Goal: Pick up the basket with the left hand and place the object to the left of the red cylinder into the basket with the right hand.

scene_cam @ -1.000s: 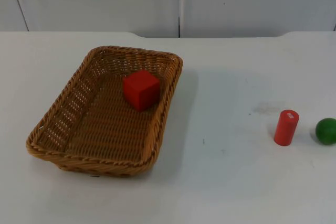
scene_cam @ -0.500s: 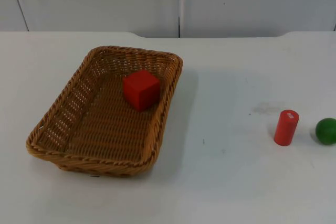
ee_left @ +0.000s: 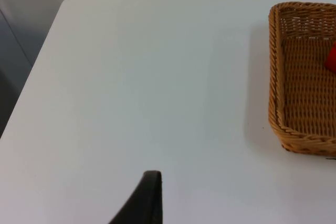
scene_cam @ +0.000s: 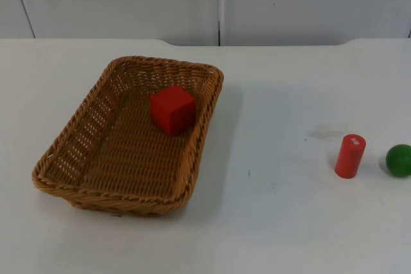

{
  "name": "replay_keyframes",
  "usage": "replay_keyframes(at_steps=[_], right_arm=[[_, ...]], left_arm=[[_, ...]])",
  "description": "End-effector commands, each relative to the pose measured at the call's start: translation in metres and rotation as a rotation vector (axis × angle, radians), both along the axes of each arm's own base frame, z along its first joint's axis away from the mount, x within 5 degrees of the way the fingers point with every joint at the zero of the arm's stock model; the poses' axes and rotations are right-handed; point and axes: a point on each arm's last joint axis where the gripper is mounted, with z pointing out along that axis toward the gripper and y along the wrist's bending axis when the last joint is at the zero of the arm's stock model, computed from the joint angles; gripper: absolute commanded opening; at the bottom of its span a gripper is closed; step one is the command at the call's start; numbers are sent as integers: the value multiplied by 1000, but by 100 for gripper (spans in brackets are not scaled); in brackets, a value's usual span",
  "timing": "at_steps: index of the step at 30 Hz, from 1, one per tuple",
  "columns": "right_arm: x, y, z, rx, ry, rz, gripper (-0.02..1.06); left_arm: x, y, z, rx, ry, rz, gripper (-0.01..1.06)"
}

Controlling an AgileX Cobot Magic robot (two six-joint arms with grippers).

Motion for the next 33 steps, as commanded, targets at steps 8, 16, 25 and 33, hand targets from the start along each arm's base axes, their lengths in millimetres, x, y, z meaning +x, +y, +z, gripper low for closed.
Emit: replay_keyframes(at_steps=[8,16,25,33], right_arm=[[0,0,0,7,-13,-1,105],[0,0,0,7,-13,-1,105],[0,0,1,8,-15,-1,105],[0,0,1,8,-15,-3,105]], left_arm=[[0,-1,-2,-6,4,-13,105],[0,-1,-2,-6,4,-13,105],[0,-1,-2,-4,4,-12,105],[0,-1,-2,-4,4,-12,105]])
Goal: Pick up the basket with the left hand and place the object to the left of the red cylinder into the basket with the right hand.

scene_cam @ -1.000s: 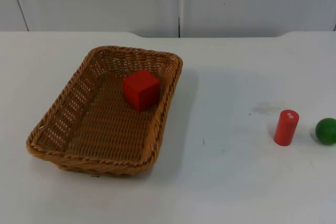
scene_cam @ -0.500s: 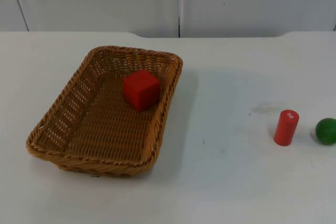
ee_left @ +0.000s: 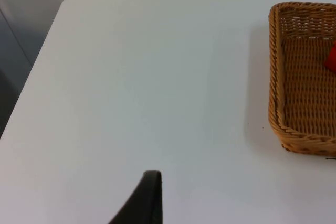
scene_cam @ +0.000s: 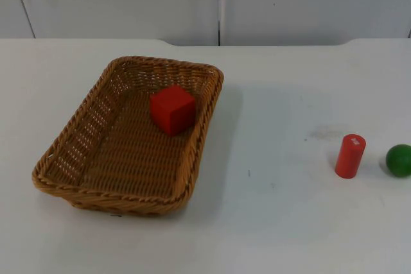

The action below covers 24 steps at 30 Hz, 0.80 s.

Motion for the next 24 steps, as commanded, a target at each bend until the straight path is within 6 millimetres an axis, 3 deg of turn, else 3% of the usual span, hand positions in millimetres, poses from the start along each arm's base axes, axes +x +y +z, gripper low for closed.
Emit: replay_keyframes(at_steps=[1,7,24], right_arm=[[0,0,1,7,-13,-3,105],[0,0,1,7,-14,-53,105],[-1,3,1,4,-15,-416,105]], left_arm=[[0,-1,-2,-4,4,-12,105],[0,-1,-2,-4,4,-12,105],[0,-1,-2,-4,4,-12,105]])
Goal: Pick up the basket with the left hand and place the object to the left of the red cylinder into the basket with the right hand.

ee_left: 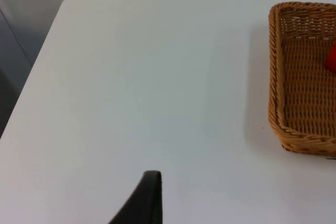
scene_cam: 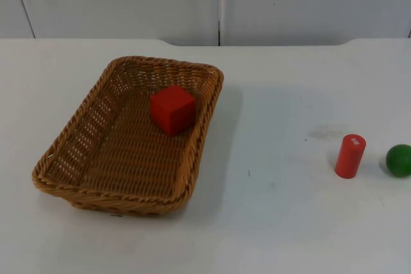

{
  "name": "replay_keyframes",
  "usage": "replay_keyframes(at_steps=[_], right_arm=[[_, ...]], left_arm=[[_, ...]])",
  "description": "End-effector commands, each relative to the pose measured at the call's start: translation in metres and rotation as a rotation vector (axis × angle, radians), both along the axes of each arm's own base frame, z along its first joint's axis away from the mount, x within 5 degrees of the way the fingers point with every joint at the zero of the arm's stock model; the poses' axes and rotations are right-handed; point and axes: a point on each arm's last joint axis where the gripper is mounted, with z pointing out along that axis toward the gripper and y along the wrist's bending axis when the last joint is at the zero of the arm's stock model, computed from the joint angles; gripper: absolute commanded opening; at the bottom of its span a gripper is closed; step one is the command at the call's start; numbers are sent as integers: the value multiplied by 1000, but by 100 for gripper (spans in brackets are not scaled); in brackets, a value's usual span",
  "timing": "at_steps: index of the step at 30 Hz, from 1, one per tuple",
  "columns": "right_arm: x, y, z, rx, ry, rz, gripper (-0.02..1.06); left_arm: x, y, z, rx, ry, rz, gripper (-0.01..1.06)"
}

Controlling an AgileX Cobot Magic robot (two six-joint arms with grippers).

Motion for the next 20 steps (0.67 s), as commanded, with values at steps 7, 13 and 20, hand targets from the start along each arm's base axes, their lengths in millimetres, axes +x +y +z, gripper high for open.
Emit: replay_keyframes(at_steps=[7,13,20], right_arm=[[0,1,1,0,-15,-173,105],[0,2,1,0,-17,-273,105],[0,3,1,-1,-17,-352,105]], left_arm=[[0,-1,-2,-4,4,-12,105],[0,-1,-2,-4,4,-12,105],[0,-1,-2,-4,4,-12,105]])
